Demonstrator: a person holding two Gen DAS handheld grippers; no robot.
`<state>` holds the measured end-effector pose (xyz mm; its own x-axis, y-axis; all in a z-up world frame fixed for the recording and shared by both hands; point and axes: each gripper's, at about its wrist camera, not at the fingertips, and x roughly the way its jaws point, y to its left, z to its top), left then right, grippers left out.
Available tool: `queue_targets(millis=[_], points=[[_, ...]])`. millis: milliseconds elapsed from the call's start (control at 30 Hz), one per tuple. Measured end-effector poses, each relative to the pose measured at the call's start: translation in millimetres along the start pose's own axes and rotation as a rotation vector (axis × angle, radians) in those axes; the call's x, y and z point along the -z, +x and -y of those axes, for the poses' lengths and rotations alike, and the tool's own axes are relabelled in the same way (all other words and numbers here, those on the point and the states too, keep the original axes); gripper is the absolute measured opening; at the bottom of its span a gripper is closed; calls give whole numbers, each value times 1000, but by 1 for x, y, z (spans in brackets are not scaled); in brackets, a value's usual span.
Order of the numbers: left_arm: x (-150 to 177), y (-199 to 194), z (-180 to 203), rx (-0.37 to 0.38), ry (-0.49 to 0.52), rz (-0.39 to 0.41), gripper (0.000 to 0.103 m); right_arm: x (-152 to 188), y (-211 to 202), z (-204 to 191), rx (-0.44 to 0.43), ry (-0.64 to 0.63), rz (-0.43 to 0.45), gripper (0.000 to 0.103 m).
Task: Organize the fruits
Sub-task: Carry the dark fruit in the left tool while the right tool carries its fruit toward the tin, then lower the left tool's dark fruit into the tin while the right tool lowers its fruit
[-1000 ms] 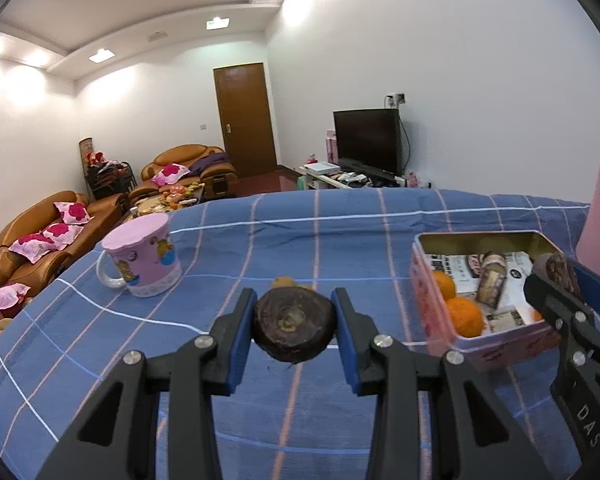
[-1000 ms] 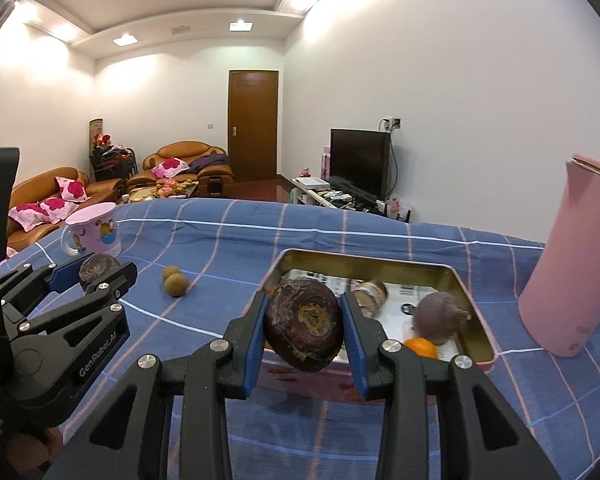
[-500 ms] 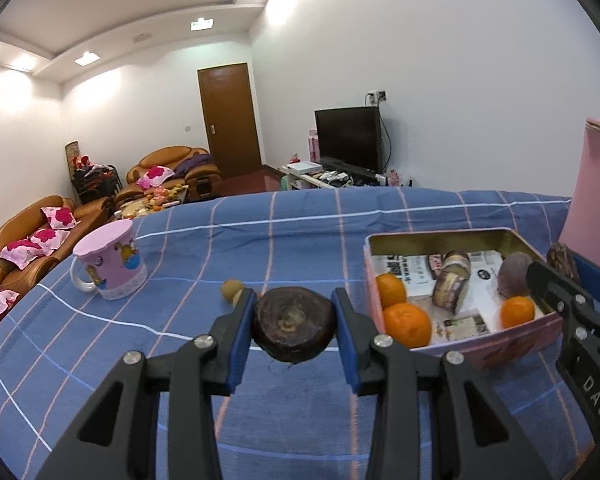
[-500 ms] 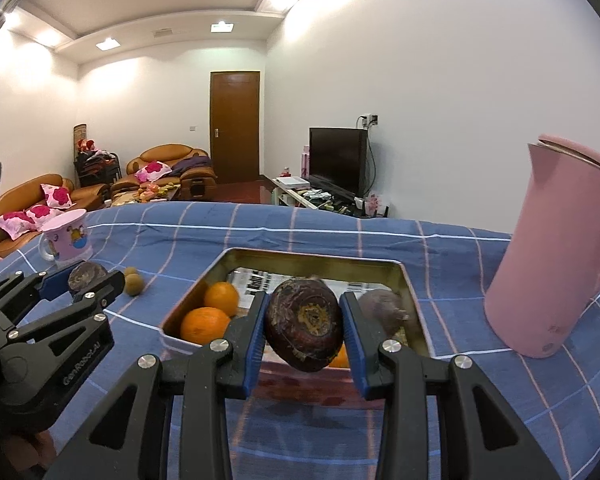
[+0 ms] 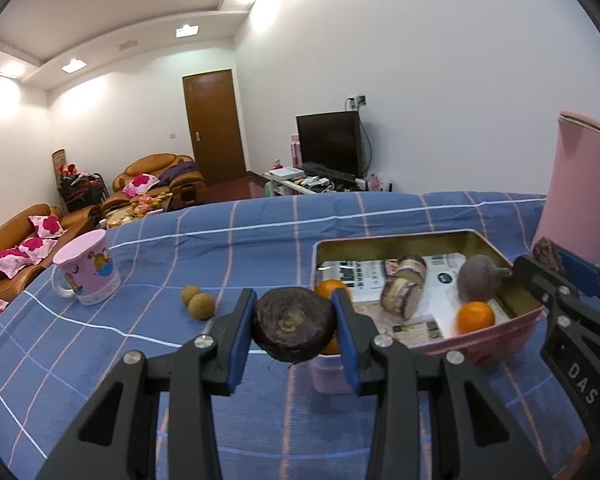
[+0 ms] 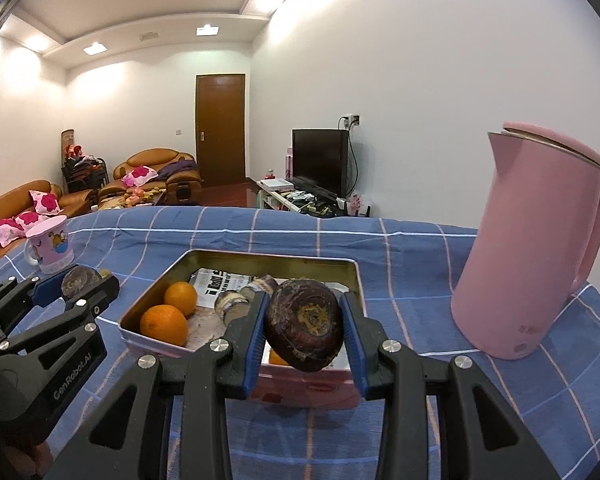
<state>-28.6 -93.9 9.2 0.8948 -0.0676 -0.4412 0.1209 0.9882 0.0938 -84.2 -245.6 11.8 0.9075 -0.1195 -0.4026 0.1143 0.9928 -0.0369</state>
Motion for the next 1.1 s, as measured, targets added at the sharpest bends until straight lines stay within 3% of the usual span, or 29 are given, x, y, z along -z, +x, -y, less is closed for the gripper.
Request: queue_targets(millis=[533,1100], points=[[-11,6,59,137,66,28,40,-5,5,35,74,80,-2,38],[-25,25,81,230,56,25,40,-11,20,63,146,124,-9,38]])
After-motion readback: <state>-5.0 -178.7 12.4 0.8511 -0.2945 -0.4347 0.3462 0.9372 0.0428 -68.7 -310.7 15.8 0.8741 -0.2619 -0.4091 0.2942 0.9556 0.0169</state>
